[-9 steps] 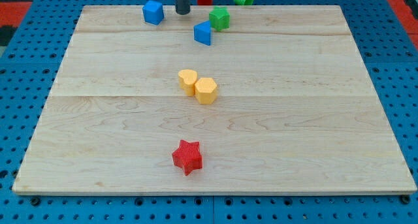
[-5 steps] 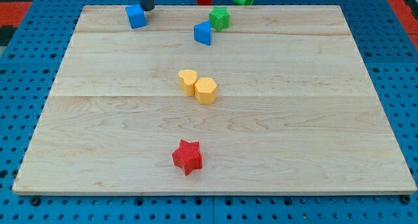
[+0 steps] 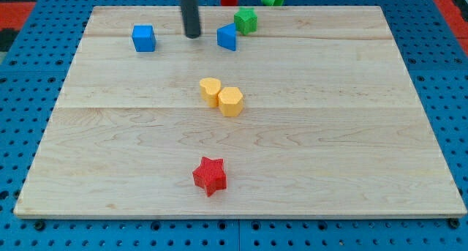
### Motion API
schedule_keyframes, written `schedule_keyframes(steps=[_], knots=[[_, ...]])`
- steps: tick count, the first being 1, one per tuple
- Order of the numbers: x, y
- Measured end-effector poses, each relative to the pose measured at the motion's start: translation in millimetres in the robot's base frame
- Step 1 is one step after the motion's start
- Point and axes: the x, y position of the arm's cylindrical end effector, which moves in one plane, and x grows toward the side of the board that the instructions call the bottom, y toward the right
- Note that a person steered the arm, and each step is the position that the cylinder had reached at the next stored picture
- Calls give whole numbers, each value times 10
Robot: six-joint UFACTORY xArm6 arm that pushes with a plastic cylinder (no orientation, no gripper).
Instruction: Move the blue triangle to the right center of the board
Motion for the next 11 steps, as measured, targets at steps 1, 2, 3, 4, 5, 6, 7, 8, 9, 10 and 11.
schedule_keyframes(steps=[1, 2, 3, 4, 5, 6, 7, 8, 9, 10, 11], knots=[[60, 758], [49, 812], [49, 1074], [50, 1543], [67, 1869], [585, 2121], [891, 2206], [421, 2127], [552, 2465], [993, 2465], [1270, 2466]])
